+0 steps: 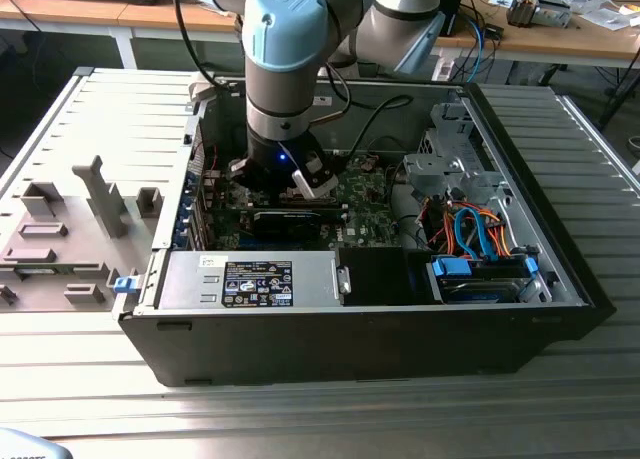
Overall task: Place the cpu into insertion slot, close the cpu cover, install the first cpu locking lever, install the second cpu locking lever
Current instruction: 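Install the second cpu locking lever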
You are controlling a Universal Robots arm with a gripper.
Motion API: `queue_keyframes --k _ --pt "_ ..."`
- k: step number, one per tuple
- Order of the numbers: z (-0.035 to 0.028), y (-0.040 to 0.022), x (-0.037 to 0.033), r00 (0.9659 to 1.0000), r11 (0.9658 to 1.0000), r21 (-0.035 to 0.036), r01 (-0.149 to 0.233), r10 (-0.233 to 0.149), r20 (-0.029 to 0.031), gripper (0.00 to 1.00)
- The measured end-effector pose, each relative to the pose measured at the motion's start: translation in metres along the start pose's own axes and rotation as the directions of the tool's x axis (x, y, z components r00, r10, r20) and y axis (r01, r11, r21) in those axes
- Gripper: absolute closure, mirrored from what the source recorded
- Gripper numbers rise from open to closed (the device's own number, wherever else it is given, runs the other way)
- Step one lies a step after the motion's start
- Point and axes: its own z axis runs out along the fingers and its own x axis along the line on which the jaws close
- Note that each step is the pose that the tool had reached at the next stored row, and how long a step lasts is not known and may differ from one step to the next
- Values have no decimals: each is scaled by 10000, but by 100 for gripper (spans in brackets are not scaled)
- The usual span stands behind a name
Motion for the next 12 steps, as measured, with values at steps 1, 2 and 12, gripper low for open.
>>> queue_keyframes --k 1,2,12 --pt "-1 -4 -4 10000 10000 -1 -1 1 -4 89" --pt "-4 -16 -44 10000 10000 -4 -6 6 -21 89" --pt "-117 -59 -76 10000 10000 -9 -5 5 -27 89"
